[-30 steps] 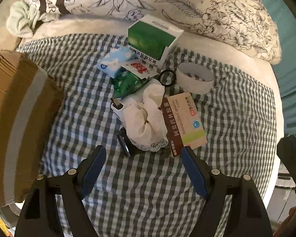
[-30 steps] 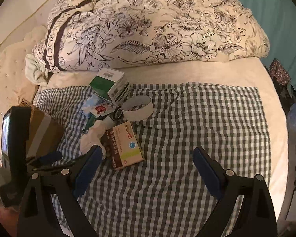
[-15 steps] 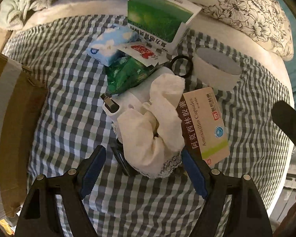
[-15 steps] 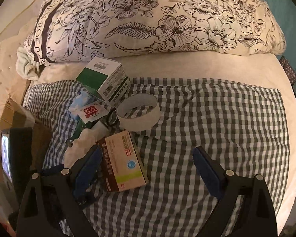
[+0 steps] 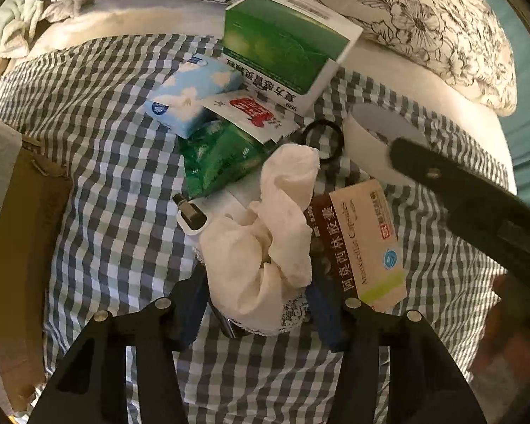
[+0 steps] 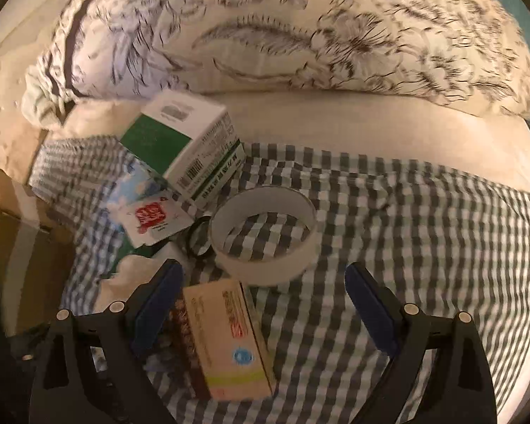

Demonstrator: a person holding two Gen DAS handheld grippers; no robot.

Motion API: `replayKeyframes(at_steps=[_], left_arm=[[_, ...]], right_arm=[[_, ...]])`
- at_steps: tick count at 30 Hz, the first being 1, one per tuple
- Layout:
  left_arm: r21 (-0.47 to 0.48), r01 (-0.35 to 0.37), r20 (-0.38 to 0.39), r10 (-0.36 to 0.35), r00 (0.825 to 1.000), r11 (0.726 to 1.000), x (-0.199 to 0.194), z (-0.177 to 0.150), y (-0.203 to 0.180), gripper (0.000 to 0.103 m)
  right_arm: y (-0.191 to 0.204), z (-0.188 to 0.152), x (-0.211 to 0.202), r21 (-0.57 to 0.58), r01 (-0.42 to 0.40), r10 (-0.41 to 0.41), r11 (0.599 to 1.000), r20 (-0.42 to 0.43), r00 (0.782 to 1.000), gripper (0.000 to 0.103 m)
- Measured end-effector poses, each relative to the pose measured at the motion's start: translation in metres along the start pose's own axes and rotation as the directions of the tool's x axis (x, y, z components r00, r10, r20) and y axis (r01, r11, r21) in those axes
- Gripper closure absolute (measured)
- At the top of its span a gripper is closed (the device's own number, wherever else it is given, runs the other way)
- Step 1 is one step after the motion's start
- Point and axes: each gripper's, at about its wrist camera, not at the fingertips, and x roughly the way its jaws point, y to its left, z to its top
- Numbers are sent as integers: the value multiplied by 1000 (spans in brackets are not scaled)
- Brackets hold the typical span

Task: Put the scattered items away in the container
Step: 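Grasp the crumpled tissue with the left tool while the right tool grasps the tape roll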

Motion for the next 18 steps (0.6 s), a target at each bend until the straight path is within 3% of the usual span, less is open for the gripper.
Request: replayKeyframes(at_steps=[4,7,9,10,18], left_arm=[[18,0,14,0,1000,1000,-7,6,1,59],[15,16,20,-17,1000,1000,-13,12,4,71],[19,28,28,-29,999,999,-19,14,5,84],[23,32,31,-33,999,999,-21,15,6,85],[9,50,86,-51,995,999,-47,18,20,90]], right_arm=[[4,11,25,-14,30,-30,999,-29,999,10],[6,16,41,-27,48,-49,998,-50,998,10],[7,19,49,-34,44,-46,998,-64,997,11],[6,19,50,-35,45,-47,998,-62,997,21],[-4,11,17,6,41,-40,999,-11,999,21]])
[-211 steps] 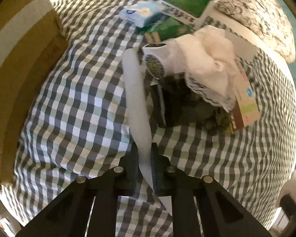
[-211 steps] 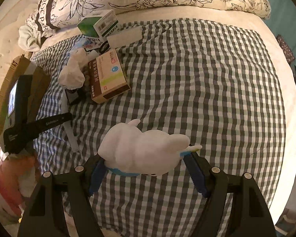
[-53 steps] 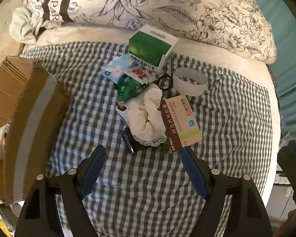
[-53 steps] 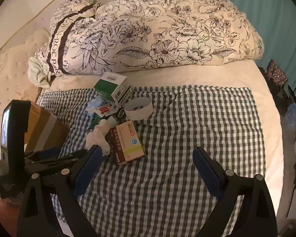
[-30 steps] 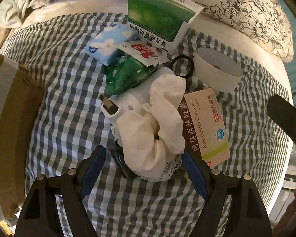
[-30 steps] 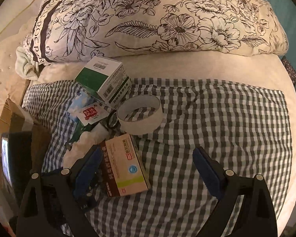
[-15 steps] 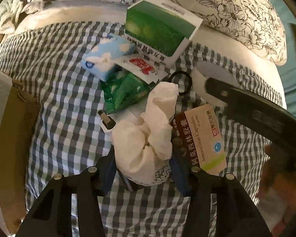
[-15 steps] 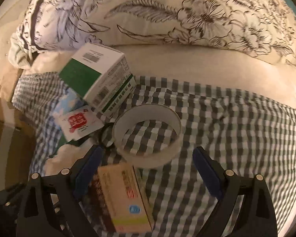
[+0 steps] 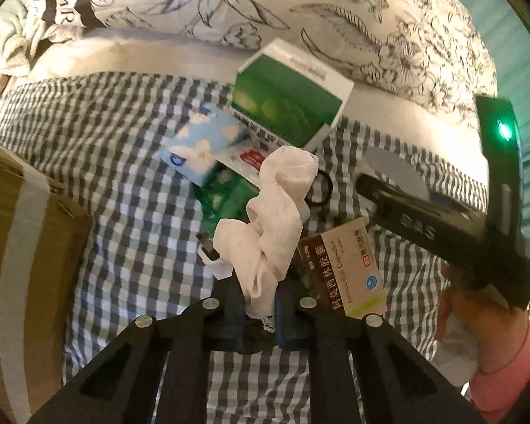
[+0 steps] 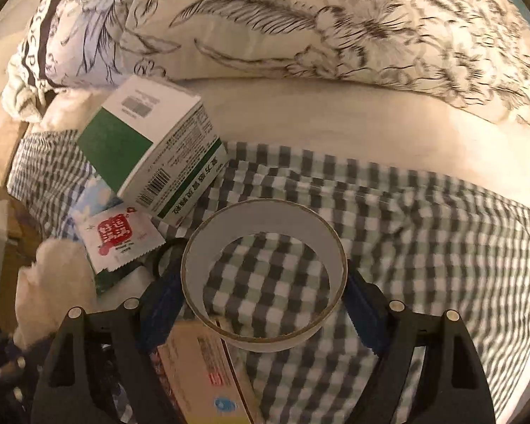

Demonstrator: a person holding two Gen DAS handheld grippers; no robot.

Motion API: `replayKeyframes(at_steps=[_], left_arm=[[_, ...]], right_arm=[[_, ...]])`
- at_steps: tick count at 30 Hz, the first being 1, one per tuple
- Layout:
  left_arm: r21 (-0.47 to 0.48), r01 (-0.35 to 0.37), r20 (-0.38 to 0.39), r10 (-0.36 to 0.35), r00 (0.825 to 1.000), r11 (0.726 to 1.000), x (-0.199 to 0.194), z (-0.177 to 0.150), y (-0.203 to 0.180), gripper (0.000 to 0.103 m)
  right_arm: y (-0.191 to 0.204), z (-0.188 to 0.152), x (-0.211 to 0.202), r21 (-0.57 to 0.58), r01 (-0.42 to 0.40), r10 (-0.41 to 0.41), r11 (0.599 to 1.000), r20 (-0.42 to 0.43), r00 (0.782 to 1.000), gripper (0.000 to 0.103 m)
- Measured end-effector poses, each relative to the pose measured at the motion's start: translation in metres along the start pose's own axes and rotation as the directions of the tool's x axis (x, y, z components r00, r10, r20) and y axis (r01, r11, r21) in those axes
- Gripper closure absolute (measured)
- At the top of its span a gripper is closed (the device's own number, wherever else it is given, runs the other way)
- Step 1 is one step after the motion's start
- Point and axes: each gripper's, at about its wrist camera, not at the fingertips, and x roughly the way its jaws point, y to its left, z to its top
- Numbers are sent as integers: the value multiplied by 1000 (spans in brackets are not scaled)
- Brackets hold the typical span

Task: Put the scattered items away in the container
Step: 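Grasp the crumpled tissue with the left tool while the right tool grasps the tape roll, then lift the tissue and tape roll and carry them toward the cardboard box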

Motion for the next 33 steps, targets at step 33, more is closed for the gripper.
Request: replayKeyframes(at_steps=[33], left_arm=[[193,24,143,-52,988,981,-164,-35,-15,90]], right_arm=[[38,-111,-278,47,-71,58,996,241,969,21]])
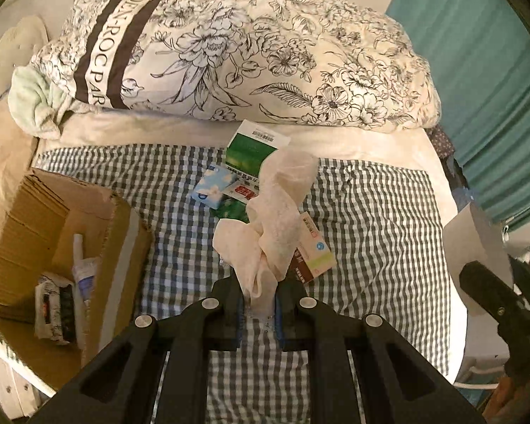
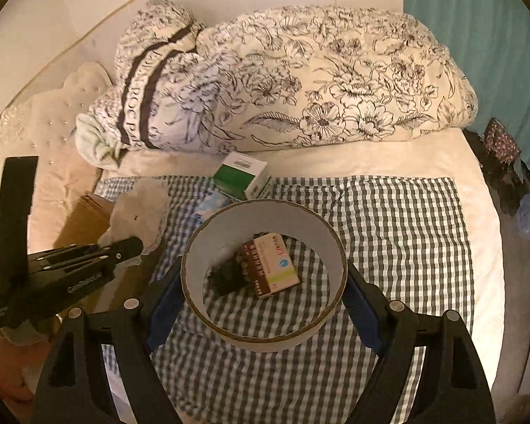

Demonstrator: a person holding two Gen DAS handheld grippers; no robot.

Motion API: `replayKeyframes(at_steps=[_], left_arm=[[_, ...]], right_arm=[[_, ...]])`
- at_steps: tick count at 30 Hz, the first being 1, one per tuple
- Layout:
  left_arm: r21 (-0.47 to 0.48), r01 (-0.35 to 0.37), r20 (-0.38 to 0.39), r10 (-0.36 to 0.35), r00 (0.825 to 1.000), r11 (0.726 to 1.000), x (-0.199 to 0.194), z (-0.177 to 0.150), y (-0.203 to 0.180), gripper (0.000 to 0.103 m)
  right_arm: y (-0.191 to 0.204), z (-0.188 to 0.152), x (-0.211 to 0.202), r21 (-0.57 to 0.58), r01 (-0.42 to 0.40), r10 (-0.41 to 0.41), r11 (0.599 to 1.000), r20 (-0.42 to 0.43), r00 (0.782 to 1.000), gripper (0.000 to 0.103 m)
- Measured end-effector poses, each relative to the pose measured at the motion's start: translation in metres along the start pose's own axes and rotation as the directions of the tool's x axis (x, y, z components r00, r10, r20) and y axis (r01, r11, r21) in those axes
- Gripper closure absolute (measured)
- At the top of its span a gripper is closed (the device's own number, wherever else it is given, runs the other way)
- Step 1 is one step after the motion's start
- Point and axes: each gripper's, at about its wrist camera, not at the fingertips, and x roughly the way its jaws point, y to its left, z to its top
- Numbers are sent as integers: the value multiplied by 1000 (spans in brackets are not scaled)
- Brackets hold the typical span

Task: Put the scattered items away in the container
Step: 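Lift the tissue and tape roll and carry them toward the cardboard box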

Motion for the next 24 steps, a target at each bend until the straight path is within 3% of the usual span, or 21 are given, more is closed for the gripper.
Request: replayKeyframes(at_steps=[12,24], left_arm=[[-56,-28,51,30,998,998,-35,-1,58,90],[-178,-95,36,103,994,979,-44,-14,157,90]], right_arm=[[57,11,-11,-79,-43,46,996,37,998,21],[153,22,32,-195,-160,162,968,-3,987,21]])
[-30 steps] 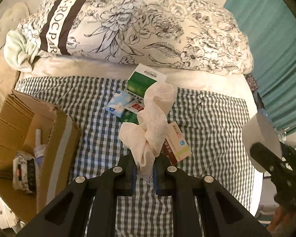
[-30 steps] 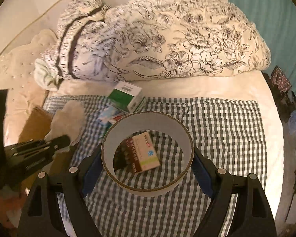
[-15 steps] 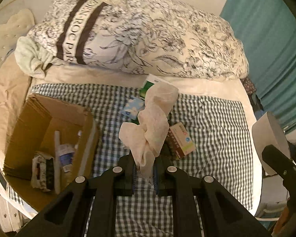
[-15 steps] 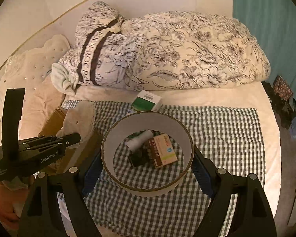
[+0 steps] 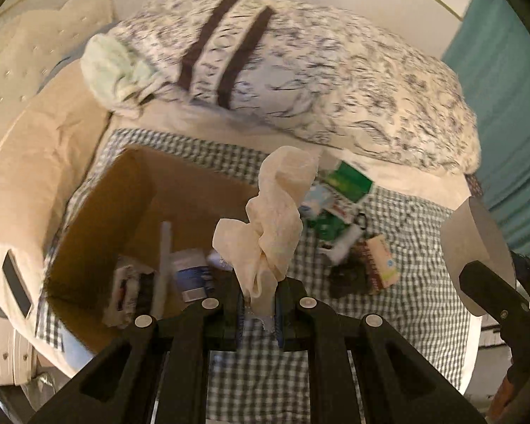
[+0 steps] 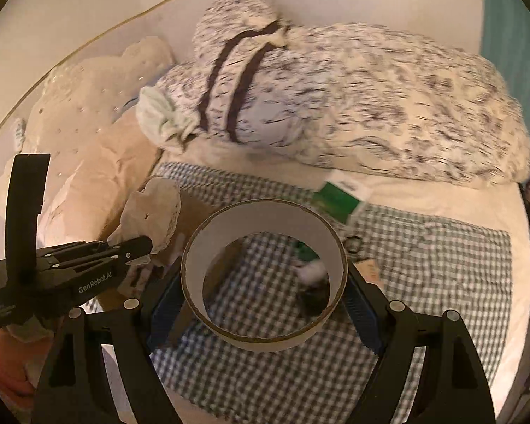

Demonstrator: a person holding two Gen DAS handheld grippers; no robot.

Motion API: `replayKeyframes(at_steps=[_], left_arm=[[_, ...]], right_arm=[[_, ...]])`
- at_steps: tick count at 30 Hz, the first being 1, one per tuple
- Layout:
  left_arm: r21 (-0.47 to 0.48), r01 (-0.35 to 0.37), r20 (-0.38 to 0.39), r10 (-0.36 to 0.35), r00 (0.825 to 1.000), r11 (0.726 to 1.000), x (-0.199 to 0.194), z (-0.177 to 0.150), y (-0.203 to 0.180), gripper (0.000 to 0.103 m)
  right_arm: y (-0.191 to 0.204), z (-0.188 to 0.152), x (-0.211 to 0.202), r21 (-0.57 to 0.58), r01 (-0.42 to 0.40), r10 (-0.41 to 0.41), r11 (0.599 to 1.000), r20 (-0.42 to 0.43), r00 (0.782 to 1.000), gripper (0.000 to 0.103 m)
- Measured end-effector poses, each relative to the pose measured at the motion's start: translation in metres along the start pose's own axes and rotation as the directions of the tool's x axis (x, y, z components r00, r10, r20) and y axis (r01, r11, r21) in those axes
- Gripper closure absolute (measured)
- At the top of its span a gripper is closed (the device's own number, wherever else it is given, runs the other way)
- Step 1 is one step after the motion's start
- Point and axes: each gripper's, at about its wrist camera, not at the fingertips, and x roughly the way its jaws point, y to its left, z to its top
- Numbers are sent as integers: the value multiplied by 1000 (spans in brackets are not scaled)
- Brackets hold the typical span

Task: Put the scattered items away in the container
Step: 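Lift the tissue and tape roll and carry them toward the cardboard box, then open both tools to drop the tissue and tape roll into the box, then move both tools back toward the remaining pile of items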

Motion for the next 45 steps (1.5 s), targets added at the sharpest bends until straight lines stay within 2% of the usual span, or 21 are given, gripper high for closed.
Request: replayKeyframes(at_steps=[8,13,21,22,23,24,26,27,28,30,37,45], left_arm=[[-80,-50,-49,46,998,996,19,-2,72,90],[-101,-66,-84,58,995,993,36,-3,101,90],[-117,-91,-139,74,988,989,66,-1,131,89],[-118,-93,-143,76,987,989,68,-1,133,87],[-120,-106,-152,87,985,987,71,0,136,77],[-122,-118,-164,98,982,985,75,1,138,57],[-137,-144,-178,118,977,980,79,2,144,35],[-148,-140,-169,114,979,979,78,3,146,34],[-157,-133,-166,106,980,979,79,4,148,33],[-160,-134,-181,105,978,978,82,6,149,27],[-132,-125,-187,100,977,983,85,11,141,27],[-86,-104,-172,88,981,991,79,17,112,27]], right_arm=[[64,13,54,-72,-81,76,994,-58,995,21],[96,20,91,-100,-118,107,988,-104,989,21],[123,27,143,-113,-152,132,982,-171,976,21],[125,28,147,-113,-156,135,981,-173,976,20],[126,29,149,-112,-164,142,980,-176,974,20],[128,31,151,-111,-176,155,978,-177,972,20],[132,35,152,-112,-182,165,977,-150,975,17],[134,36,152,-123,-167,150,978,-136,979,10],[137,38,153,-131,-155,138,979,-130,982,8],[140,40,155,-148,-144,125,978,-128,984,8],[129,41,156,-108,-131,116,986,-134,984,8],[102,42,131,-52,-95,89,994,-94,992,8]])
